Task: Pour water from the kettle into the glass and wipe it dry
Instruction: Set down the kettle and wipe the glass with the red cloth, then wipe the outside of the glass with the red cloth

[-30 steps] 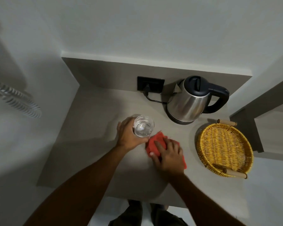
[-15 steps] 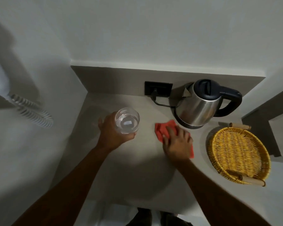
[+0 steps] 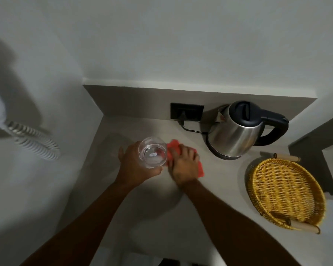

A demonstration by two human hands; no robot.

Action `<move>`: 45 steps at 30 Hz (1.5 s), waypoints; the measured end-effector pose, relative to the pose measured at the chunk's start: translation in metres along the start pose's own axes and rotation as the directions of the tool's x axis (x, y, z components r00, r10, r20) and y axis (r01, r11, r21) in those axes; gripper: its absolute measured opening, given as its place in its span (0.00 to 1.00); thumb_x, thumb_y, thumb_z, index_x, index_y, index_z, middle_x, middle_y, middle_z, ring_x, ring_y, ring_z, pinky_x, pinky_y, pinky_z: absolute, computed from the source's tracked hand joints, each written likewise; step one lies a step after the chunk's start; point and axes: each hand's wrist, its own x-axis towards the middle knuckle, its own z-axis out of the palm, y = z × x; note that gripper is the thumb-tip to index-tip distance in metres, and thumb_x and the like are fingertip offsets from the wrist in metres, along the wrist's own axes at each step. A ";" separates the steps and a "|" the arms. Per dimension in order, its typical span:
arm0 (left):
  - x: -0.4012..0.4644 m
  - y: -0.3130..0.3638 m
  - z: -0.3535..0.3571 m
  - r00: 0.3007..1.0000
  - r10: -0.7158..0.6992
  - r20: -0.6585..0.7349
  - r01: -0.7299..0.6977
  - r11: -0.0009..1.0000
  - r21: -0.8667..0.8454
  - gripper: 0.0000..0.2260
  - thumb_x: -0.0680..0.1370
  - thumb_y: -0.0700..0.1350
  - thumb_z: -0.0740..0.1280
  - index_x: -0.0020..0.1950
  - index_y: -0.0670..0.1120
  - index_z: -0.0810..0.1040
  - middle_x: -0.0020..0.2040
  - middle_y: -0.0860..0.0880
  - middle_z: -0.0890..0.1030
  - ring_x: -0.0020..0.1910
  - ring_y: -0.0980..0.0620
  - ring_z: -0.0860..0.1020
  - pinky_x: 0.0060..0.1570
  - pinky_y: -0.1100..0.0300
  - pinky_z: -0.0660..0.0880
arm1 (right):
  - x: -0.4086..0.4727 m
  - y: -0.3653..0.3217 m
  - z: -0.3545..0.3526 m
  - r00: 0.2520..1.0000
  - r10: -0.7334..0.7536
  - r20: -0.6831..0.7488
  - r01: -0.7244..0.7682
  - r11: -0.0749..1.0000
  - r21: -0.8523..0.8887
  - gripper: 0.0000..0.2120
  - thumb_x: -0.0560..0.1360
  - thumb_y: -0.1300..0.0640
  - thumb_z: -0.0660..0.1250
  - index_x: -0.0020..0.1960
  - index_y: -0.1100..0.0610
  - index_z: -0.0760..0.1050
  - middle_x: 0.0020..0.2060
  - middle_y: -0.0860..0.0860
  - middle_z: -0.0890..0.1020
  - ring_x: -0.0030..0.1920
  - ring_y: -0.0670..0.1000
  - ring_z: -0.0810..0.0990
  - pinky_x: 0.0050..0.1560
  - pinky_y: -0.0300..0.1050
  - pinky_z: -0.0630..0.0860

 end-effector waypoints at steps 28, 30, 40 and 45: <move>-0.016 0.060 0.118 0.956 0.247 0.157 -0.220 0.961 -0.170 0.36 0.55 0.60 0.80 0.62 0.59 0.75 0.59 0.61 0.80 0.61 0.59 0.78 0.67 0.42 0.68 | -0.080 0.131 -0.053 0.947 0.268 -0.174 -0.284 0.956 -0.071 0.23 0.76 0.41 0.59 0.69 0.47 0.66 0.64 0.57 0.73 0.61 0.60 0.70 0.59 0.60 0.68; -0.013 0.057 0.118 0.951 0.268 0.152 -0.230 0.946 -0.227 0.37 0.56 0.58 0.81 0.63 0.58 0.75 0.60 0.60 0.81 0.60 0.58 0.78 0.65 0.45 0.73 | -0.081 0.131 -0.059 0.956 0.263 -0.129 -0.270 0.962 -0.041 0.24 0.76 0.42 0.59 0.70 0.48 0.66 0.63 0.57 0.74 0.60 0.60 0.70 0.59 0.59 0.68; -0.038 -0.030 0.099 0.944 0.248 0.220 -0.276 0.955 0.106 0.41 0.67 0.66 0.72 0.76 0.53 0.66 0.75 0.56 0.71 0.75 0.53 0.69 0.77 0.55 0.60 | -0.103 0.175 -0.089 0.802 0.552 -0.229 -0.523 0.834 0.176 0.24 0.78 0.39 0.58 0.71 0.44 0.62 0.66 0.57 0.69 0.64 0.62 0.64 0.61 0.64 0.64; -0.054 -0.028 0.100 0.944 0.251 0.214 -0.310 0.896 0.319 0.45 0.71 0.72 0.61 0.79 0.44 0.64 0.79 0.44 0.67 0.80 0.47 0.63 0.79 0.50 0.55 | -0.102 0.205 -0.077 0.758 0.652 -0.006 -0.646 0.751 0.138 0.26 0.79 0.41 0.55 0.74 0.50 0.56 0.71 0.60 0.63 0.70 0.66 0.59 0.68 0.68 0.56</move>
